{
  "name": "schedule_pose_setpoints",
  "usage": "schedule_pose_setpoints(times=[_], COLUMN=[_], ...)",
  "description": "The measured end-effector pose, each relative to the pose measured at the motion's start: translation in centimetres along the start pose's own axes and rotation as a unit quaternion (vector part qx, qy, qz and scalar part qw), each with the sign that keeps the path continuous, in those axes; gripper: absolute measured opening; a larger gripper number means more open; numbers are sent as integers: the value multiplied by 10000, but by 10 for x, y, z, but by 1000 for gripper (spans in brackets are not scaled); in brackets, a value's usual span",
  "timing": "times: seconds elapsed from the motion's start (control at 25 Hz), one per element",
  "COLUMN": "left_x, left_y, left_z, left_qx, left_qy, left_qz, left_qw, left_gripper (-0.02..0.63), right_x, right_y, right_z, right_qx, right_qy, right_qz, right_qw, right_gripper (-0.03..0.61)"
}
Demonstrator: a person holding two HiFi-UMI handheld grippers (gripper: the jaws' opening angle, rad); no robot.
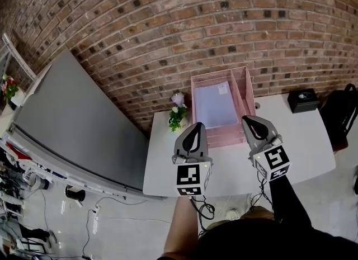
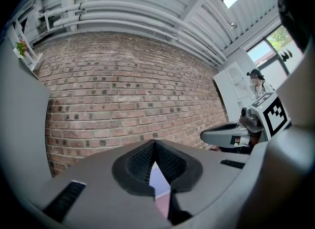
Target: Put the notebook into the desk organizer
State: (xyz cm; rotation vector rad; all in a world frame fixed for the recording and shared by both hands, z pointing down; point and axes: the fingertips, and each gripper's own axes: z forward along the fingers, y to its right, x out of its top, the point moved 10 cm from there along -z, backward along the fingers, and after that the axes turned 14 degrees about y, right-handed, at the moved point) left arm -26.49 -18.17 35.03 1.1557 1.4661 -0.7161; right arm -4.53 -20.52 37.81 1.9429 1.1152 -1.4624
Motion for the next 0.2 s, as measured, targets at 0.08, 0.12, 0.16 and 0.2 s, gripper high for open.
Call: schedule_pose_setpoints(times=[0.08, 0.12, 0.16, 0.2], left_x=[-1, -2, -2, -3], left_y=[1, 1, 1, 1], left_z=[0, 0, 0, 0], left_qx=[-8, -9, -11, -12], left_qy=[4, 6, 8, 9], left_qz=[-3, -5, -5, -5], left_qw=[10000, 10000, 10000, 10000], left_gripper=[8, 8, 9, 8], right_x=[-1, -2, -2, -3], right_y=[0, 0, 0, -1], right_z=[0, -1, -1, -1], right_qx=[22, 42, 63, 83], right_qy=[-6, -10, -14, -17], right_qz=[-2, -13, -23, -32], right_qw=[10000, 10000, 10000, 10000], right_gripper=[0, 0, 0, 0])
